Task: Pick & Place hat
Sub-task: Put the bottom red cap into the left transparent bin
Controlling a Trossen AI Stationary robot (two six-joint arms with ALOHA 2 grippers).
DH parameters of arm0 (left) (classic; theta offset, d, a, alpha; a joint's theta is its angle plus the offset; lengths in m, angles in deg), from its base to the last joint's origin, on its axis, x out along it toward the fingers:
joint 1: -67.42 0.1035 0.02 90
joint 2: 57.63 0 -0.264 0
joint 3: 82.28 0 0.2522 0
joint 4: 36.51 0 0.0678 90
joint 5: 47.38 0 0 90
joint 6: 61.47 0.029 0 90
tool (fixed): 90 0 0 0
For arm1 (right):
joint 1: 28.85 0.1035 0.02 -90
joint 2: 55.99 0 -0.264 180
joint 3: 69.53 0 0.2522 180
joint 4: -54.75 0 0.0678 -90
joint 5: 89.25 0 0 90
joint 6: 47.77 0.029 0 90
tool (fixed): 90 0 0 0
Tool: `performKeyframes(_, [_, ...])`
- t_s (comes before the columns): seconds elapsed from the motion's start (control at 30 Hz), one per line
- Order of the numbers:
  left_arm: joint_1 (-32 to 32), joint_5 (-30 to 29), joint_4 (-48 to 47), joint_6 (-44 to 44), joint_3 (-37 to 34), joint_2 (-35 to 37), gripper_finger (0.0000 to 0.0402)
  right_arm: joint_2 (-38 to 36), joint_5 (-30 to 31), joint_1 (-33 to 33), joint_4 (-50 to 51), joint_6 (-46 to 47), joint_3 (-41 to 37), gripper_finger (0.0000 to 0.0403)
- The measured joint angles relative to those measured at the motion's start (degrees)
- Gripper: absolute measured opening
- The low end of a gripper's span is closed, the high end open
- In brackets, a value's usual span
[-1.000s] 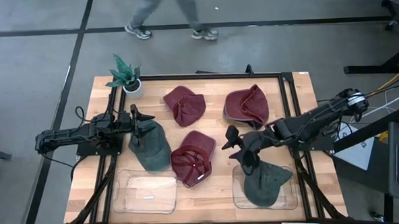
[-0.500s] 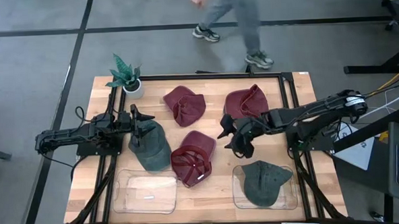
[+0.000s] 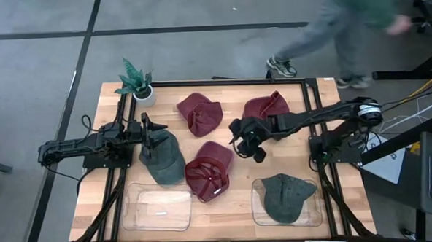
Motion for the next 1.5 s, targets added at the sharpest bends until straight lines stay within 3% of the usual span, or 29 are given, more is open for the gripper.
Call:
performKeyframes(0.53, [-0.02, 0.02, -0.02, 0.02, -0.01, 0.0, 0.021, 7.49, -1.59, 0.74, -0.3, 0.48, 0.0, 0.0239])
performKeyframes(1.03, [-0.01, 0.02, 0.0, 0.01, -0.01, 0.0, 0.021, 13.73, -1.19, 0.95, -8.45, 0.44, 0.0, 0.0236])
performKeyframes(1.2, [-0.02, 0.02, 0.0, 0.02, -0.01, 0.0, 0.021, 15.2, -1.14, 0.95, -10.29, 0.67, 0.0, 0.0198])
performKeyframes(1.5, [0.0, 0.02, -0.01, 0.02, 0.01, 0.0, 0.021, 15.49, -0.9, 0.95, -10.72, 3.35, 0.0, 0.0081])
